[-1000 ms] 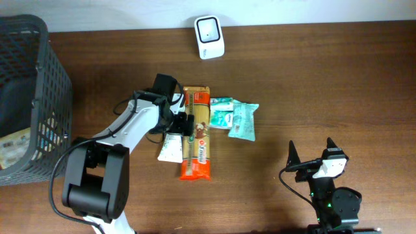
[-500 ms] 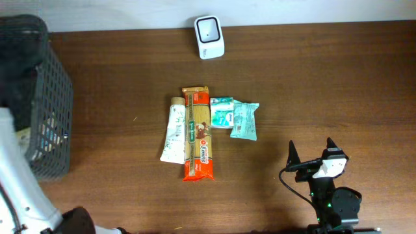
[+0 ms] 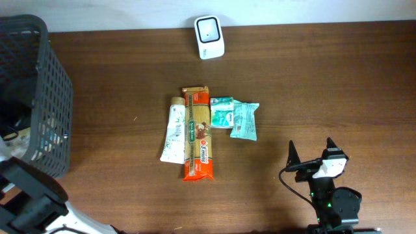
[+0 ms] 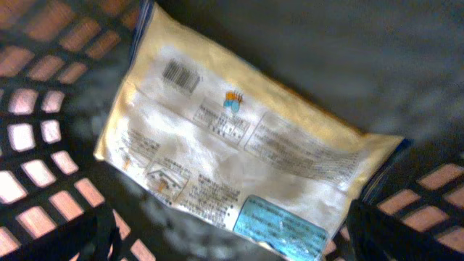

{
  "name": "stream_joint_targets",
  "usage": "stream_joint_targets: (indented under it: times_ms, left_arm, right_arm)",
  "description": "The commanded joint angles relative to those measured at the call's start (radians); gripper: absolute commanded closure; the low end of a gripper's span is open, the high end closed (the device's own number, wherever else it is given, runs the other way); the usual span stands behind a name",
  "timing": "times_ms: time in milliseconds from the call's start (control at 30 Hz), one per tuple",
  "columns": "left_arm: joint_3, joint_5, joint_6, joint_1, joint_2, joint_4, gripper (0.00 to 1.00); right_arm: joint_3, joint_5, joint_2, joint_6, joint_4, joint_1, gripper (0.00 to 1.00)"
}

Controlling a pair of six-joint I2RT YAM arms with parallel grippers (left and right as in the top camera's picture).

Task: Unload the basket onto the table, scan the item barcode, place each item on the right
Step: 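Grasp a white-and-yellow snack bag from the basket and place it left of the items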

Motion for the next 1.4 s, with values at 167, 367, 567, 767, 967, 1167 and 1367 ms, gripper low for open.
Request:
stream_joint_targets:
  times_ms: [167, 367, 567, 767, 967, 1167, 1367]
  left_arm:
    - [-0.280, 0.083, -0.108, 0.004, 0.023, 0.197, 0.01]
    - [-0.419, 0.087, -0.174, 0.003, 0.023, 0.341, 0.03]
    - [-0.513, 0.071, -0.173, 0.004, 0.023, 0.469, 1.00]
    - [-0.334, 0.087, -0.074, 0.003, -0.093, 0.400, 1.00]
    - [-0.136, 0.145, -0.053, -0.063, -0.510, 0.497, 1.00]
    - [-0.138, 0.248, 0.134, -0.494, -0.692, 0.424, 1.00]
    - [-0.194, 0.247, 0.311, -0.848, -0.476, 0.077, 1.00]
  right_arm:
    - [-0.007, -0.005, -0.006, 0.010, -0.001, 0.006, 0.01]
    - [-0.007, -0.005, -0.006, 0.011, -0.001, 0.006, 0.01]
    - [-0.007, -0.005, -0.006, 0.010, -0.001, 0.006, 0.01]
    - [-0.007, -0.005, -0.006, 0.010, -0.001, 0.006, 0.01]
    - [-0.007, -0.005, -0.006, 0.011, -0.001, 0.006, 0.01]
    - [-0.007, -0.005, -0.006, 0.011, -0.001, 0.006, 0.01]
    - [-0.007, -0.005, -0.006, 0.010, -0.001, 0.006, 0.01]
